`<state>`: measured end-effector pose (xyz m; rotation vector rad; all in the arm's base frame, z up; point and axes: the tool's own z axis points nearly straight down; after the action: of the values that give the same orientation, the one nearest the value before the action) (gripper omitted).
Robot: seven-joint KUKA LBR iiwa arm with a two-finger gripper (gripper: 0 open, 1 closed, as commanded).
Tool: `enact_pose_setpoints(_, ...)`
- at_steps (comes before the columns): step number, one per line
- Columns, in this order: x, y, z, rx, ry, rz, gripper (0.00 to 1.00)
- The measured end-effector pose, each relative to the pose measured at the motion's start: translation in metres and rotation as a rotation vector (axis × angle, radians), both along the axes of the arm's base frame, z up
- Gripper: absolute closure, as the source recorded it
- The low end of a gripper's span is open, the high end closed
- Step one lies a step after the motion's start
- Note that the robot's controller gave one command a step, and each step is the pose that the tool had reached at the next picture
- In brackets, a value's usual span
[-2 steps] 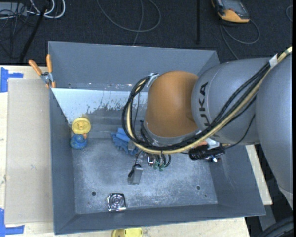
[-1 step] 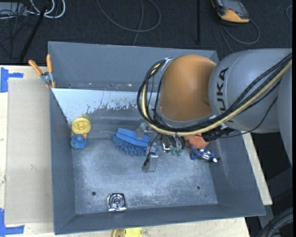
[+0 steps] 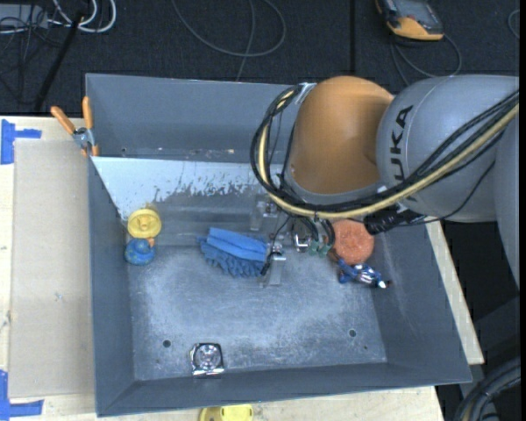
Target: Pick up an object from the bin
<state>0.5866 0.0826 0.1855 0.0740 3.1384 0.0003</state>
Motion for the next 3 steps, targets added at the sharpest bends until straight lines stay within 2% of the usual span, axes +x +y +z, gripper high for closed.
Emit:
enact_pose_setpoints(1, 0.017, 0.014, -0.029, 0.001, -0.004, -0.19, 0.0)
enact_pose_setpoints(2, 0.0, 0.01, -0.101, 0.001, 0.003, -0.13, 1.0)
enact_pose_setpoints(3, 0.0, 0.01, -0.101, 0.001, 0.003, -0.131, 1.0)
